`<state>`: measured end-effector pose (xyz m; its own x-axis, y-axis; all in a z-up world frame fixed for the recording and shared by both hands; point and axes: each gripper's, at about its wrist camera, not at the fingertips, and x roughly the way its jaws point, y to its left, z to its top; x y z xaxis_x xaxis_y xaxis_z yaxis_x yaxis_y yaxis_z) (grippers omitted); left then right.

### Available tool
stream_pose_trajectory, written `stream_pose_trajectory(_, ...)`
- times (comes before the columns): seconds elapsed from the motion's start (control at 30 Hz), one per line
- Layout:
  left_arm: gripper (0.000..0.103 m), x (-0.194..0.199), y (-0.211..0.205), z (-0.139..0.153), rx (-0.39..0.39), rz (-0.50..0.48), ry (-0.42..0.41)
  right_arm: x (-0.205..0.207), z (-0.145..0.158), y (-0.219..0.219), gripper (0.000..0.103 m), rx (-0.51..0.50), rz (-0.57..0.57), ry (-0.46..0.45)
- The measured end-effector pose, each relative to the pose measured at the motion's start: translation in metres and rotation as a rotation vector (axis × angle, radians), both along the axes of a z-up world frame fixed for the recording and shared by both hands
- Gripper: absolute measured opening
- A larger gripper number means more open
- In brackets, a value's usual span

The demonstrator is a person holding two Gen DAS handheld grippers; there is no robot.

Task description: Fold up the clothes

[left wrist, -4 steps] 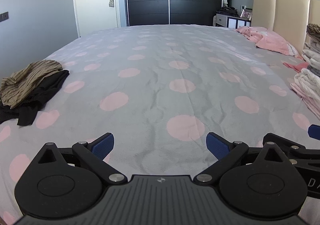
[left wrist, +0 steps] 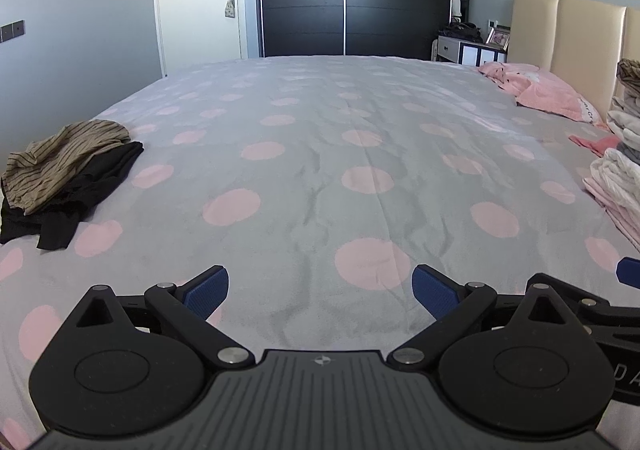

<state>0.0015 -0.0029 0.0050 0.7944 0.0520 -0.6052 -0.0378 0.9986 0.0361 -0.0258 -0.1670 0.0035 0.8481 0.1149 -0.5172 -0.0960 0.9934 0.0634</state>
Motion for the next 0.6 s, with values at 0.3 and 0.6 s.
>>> stream_pose_trajectory(0.3,0.099,-0.005,0.010,0.008,-0.086,0.019,-0.062,-0.004,0.006,-0.007,0.100,0.063,-0.006,-0.041)
stream_pose_trajectory(0.6,0.099,-0.007,0.004,0.011,-0.046,0.013,-0.088,-0.005,0.009,-0.004,0.100,0.042,-0.030,-0.085)
